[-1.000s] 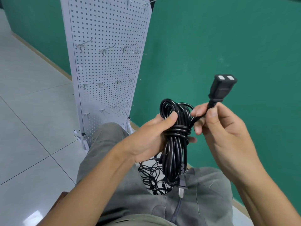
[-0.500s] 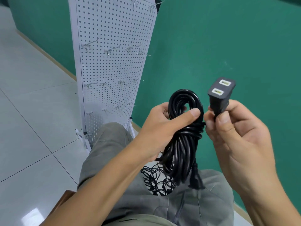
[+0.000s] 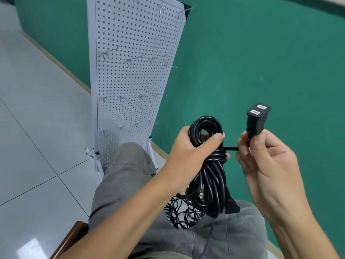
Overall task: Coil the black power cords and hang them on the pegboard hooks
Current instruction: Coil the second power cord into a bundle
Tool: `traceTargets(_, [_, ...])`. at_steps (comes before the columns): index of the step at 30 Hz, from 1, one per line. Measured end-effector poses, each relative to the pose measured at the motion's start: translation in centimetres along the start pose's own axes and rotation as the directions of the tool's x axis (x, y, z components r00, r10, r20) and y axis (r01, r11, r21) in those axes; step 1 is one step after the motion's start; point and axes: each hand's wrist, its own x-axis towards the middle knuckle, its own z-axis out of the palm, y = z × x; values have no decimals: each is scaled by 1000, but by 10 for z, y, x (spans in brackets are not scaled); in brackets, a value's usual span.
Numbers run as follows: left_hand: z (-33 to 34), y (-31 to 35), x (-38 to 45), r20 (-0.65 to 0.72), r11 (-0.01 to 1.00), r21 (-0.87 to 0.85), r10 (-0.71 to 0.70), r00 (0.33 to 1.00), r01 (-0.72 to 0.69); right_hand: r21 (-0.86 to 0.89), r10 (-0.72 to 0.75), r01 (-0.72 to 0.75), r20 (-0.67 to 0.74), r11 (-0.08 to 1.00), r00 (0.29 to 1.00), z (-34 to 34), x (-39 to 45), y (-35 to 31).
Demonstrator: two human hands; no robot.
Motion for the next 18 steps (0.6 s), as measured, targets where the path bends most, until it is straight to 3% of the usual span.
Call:
traceTargets(6, [-3,11,2,-55,998,-56,19,998,-22,344,200,-165,-68,924,977,-10,21,5])
traceTargets(10, [-4,11,0,3,998,-63,19,1000,-19,503,340,-245,-107,829,934,-17,42,33])
traceTargets(16, [0,-7,-3,58,1000,-25,12,998,-10,816,478,-241,-48,525,877,-19,50,54])
traceTargets(18, [2,-16,-3,47,1000,17,-3,999,2,832,531,-236,-80,502,844,-12,51,53])
